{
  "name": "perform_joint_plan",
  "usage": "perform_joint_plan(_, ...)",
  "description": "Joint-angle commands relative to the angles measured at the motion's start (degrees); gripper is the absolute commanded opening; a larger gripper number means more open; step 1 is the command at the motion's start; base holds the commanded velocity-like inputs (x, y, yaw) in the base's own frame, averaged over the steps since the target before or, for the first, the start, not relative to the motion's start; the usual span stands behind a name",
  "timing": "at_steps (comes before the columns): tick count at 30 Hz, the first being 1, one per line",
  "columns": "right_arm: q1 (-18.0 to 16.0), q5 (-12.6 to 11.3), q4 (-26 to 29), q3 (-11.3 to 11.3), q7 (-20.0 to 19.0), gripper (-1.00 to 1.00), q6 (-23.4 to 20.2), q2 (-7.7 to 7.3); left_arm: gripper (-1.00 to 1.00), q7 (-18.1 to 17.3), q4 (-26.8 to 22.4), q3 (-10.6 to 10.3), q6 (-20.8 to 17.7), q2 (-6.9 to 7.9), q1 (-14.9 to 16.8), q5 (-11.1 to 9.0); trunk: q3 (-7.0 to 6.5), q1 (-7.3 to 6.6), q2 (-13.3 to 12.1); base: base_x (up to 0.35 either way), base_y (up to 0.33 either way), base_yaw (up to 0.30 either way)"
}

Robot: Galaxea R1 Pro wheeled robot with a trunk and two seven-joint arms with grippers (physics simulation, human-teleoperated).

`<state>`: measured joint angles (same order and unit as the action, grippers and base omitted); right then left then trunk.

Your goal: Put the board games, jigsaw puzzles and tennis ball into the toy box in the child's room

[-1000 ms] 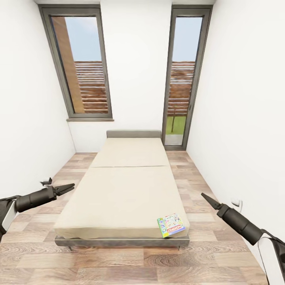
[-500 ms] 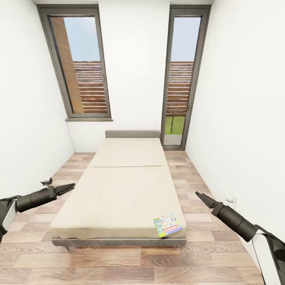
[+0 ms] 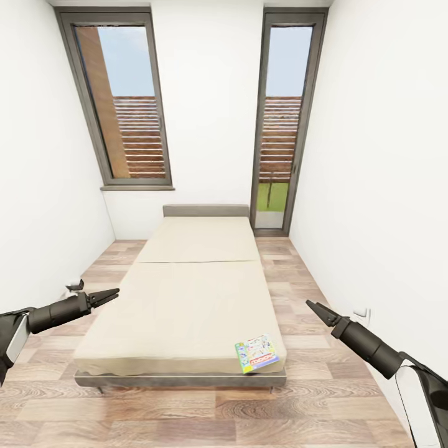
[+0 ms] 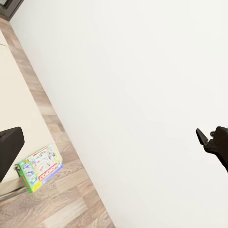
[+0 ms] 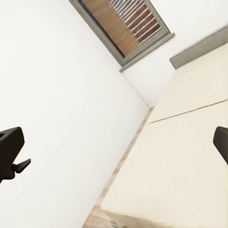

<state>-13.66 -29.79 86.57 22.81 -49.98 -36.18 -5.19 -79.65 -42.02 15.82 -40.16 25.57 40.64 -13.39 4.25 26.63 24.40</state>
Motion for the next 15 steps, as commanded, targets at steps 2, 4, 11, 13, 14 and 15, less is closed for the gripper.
perform_joint_plan(2,-0.05,-0.27,0.01,0.04,-0.03,1.0,-0.38,0.0,1.0,-0.15,0.01,0.0,-0.61,0.01,0.06,-0.04,0.13,0.03,0.13,0.0,-0.11,0.0)
perform_joint_plan(4,-0.05,-0.27,0.01,0.04,-0.01,1.0,-0.38,0.01,1.0,-0.17,0.01,0.0,-0.62,0.01,0.06,0.02,0.13,0.03,0.13,0.0,-0.191,0.009)
perform_joint_plan(11,-0.05,-0.27,0.15,0.04,0.01,1.0,-0.38,0.4,1.0,-0.18,0.01,0.0,-0.58,0.01,0.06,0.03,0.04,0.03,0.13,0.0,-0.265,0.151)
perform_joint_plan(13,-0.05,-0.24,0.17,0.04,-0.01,1.0,-0.38,0.73,1.0,-0.18,0.01,0.0,-0.58,0.01,0.07,0.04,-0.01,0.03,0.13,0.0,-0.288,0.247)
perform_joint_plan(14,-0.05,-0.22,0.17,0.04,-0.02,1.0,-0.38,0.88,1.0,-0.17,0.01,0.0,-0.57,0.01,0.07,0.06,-0.04,0.03,0.13,0.0,-0.29,0.258)
perform_joint_plan(15,-0.05,-0.21,0.18,0.04,0.0,1.0,-0.38,0.95,1.0,-0.17,0.01,0.0,-0.56,0.01,0.07,0.07,-0.06,0.03,0.13,0.0,-0.291,0.261)
